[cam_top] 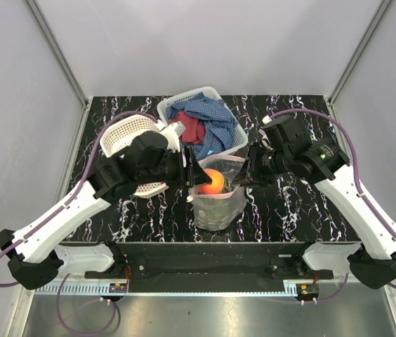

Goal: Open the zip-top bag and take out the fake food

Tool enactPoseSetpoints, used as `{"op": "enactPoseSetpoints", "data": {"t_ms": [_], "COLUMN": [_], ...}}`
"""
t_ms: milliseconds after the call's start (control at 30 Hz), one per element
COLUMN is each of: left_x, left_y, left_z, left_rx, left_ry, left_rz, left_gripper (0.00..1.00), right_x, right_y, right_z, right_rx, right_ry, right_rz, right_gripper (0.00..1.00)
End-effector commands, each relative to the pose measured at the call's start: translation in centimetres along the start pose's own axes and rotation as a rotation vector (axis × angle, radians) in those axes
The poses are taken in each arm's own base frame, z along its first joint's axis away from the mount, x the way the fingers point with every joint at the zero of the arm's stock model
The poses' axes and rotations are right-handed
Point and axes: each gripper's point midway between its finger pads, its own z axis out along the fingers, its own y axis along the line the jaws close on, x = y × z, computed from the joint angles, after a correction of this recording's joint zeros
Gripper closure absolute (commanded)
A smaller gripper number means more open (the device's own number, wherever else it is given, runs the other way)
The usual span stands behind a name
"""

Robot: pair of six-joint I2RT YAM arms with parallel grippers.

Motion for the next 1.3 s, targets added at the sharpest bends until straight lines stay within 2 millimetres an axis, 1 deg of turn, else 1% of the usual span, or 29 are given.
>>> {"op": "enactPoseSetpoints", "data": {"t_ms": [0,33,67,133,167,233,267,333,367,433,467,500,533,600,633,667,700,733,767,833,867,900,933,967,1100,1133,1200,1233,1267], "left_x": [-4.0,-4.8,-5.8,-6.9,-8.1,-9.1,-10.2,-11.0,-11.8,-12.6,-13.4,-13.6,-13.9,-14.7,-14.8,-15.4,-15.6,-15.7,-15.9,-16.4,-16.1,-16.3,-16.1,-15.7,-14.9,-14.9,-14.6,-14.6,-14.4], "left_y": [-1.7,-2.1,-2.1,-2.0,-1.7,-0.6,0.3,1.3,2.1,3.5,4.9,6.1,7.3,10.1,12.0,13.8,15.0,16.5,18.6,20.8,23.1,24.0,25.0,26.6,29.7,30.1,31.1,31.2,31.3], "left_z": [-3.5,-4.5,-5.6,-7.0,-8.2,-9.4,-10.3,-11.4,-12.0,-12.0,-12.0,-11.4,-10.1,-8.9,-7.1,-6.8,-6.2,-5.2,-3.8,-2.1,-0.6,0.2,0.9,2.2,3.9,4.1,4.4,4.3,4.2], "left_rx": [-0.003,0.003,-0.016,-0.037,-0.065,-0.125,-0.182,-0.226,-0.259,-0.311,-0.354,-0.387,-0.423,-0.471,-0.519,-0.563,-0.593,-0.625,-0.661,-0.685,-0.715,-0.721,-0.737,-0.752,-0.822,-0.831,-0.856,-0.862,-0.869], "left_ry": [-0.176,-0.21,-0.271,-0.334,-0.402,-0.464,-0.526,-0.58,-0.618,-0.634,-0.64,-0.621,-0.586,-0.543,-0.494,-0.489,-0.471,-0.445,-0.405,-0.376,-0.327,-0.321,-0.299,-0.252,-0.185,-0.179,-0.156,-0.153,-0.153], "left_rz": [0.104,0.118,0.126,0.145,0.145,0.132,0.114,0.076,0.057,0.047,0.019,0.006,-0.013,-0.068,-0.085,-0.108,-0.124,-0.139,-0.155,-0.175,-0.199,-0.19,-0.196,-0.218,-0.204,-0.198,-0.187,-0.191,-0.194], "left_gripper": [1.0,1.0,1.0,1.0,1.0,1.0,1.0,1.0,1.0,1.0,1.0,1.0,1.0,1.0,1.0,1.0,1.0,1.0,1.0,1.0,1.0,1.0,1.0,1.0,0.96,0.94,0.88,0.77,0.53], "right_x": [0.3,0.2,0.1,0.1,0.1,0.1,0.1,0.1,0.1,0.2,0.3,0.4,0.6,0.8,0.8,0.8,0.8,0.9,0.9,0.9,0.9,1.0,1.0,1.1,1.2,1.3,1.2,1.3,1.2], "right_y": [0.0,0.1,0.3,0.3,0.4,0.4,0.4,0.6,0.6,0.6,0.7,0.8,1.0,1.3,1.5,1.5,1.6,1.7,1.6,1.8,1.8,2.0,2.1,2.2,2.2,2.2,2.2,2.3,2.4], "right_z": [-0.9,-1.0,-1.2,-1.3,-1.4,-1.4,-1.5,-1.7,-1.9,-2.0,-2.2,-2.2,-2.3,-2.5,-2.6,-2.8,-2.9,-3.1,-3.2,-3.5,-3.6,-3.6,-3.7,-3.8,-3.7,-3.5,-3.1,-3.1,-2.7], "right_rx": [-0.016,-0.019,-0.031,-0.035,-0.039,-0.039,-0.043,-0.05,-0.054,-0.059,-0.069,-0.075,-0.091,-0.108,-0.118,-0.123,-0.124,-0.128,-0.126,-0.133,-0.136,-0.142,-0.15,-0.153,-0.16,-0.163,-0.169,-0.174,-0.177], "right_ry": [-0.026,-0.032,-0.041,-0.043,-0.045,-0.047,-0.048,-0.05,-0.055,-0.056,-0.056,-0.05,-0.037,-0.033,-0.031,-0.034,-0.035,-0.036,-0.034,-0.037,-0.041,-0.037,-0.037,-0.036,-0.024,-0.019,-0.021,-0.015,-0.005], "right_rz": [-0.022,-0.025,-0.031,-0.035,-0.039,-0.042,-0.044,-0.05,-0.052,-0.055,-0.061,-0.066,-0.077,-0.088,-0.095,-0.102,-0.104,-0.113,-0.113,-0.111,-0.109,-0.111,-0.113,-0.117,-0.126,-0.132,-0.139,-0.139,-0.14], "right_gripper": [0.81,0.88,0.91,0.94,0.97,1.0,1.0,1.0,1.0,1.0,1.0,1.0,1.0,1.0,1.0,1.0,1.0,1.0,1.0,1.0,1.0,1.0,1.0,1.0,1.0,1.0,1.0,1.0,1.0]}}
